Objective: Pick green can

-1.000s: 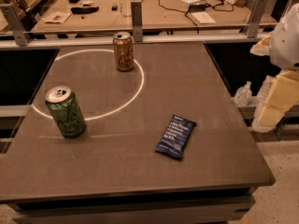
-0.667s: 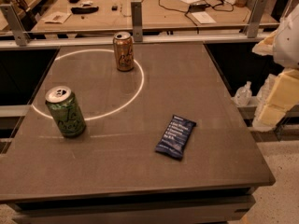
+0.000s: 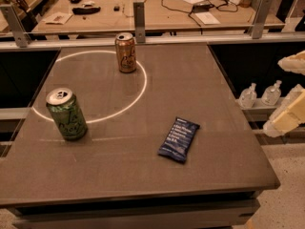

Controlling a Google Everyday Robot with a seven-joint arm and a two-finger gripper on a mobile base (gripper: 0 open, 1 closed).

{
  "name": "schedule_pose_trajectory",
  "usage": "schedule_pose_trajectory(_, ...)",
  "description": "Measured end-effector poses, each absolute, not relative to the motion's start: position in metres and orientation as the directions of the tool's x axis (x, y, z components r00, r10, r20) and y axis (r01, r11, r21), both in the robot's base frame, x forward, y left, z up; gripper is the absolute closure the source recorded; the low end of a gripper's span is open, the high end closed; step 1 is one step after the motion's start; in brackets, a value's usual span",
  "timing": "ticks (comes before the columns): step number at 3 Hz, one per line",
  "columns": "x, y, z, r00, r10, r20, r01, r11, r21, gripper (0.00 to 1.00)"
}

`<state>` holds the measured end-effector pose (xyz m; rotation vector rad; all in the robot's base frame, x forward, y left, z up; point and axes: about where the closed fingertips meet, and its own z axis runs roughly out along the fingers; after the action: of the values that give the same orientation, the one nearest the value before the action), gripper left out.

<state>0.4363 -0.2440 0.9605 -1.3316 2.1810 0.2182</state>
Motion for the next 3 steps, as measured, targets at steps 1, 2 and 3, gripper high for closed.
schedule_pose_trajectory(1,0.436,-0.251,0.957,-0.34,-0.632,-0.696,-0.819,0.563,-0.111,0.0)
schedule_pose_trajectory(2,0.44,-0.246,0.964,-0.267,-0.51,-0.817,-0.808,0.581,-0.099,0.0)
schedule_pose_trajectory(3,0.443,-0.228,0.973,-0.187,-0.363,-0.913,-0.815,0.576,-0.062,0.0)
